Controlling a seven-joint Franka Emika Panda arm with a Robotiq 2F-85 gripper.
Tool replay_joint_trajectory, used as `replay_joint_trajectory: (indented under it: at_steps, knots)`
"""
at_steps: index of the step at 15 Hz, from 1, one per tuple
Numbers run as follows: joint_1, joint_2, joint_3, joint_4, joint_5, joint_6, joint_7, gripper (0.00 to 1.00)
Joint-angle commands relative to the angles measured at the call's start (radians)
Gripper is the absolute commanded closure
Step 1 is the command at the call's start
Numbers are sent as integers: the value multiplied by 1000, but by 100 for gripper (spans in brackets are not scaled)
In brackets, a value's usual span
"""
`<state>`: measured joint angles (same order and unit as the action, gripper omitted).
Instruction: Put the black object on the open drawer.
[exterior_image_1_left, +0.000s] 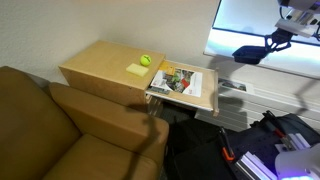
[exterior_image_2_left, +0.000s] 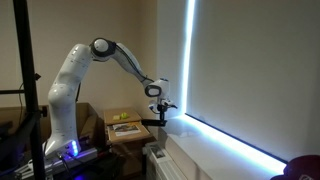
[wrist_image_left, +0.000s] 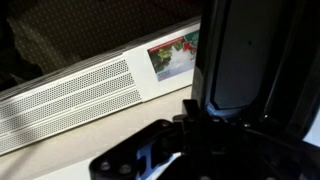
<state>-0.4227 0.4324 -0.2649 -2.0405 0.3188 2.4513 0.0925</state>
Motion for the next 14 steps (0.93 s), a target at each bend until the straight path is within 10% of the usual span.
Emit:
replay_joint_trajectory:
  at_steps: [1,14]
  knots:
    - [32,-188,33,-235,-10,68,-148,99]
    - [130,-82,131,-147,5,-7,-140,99]
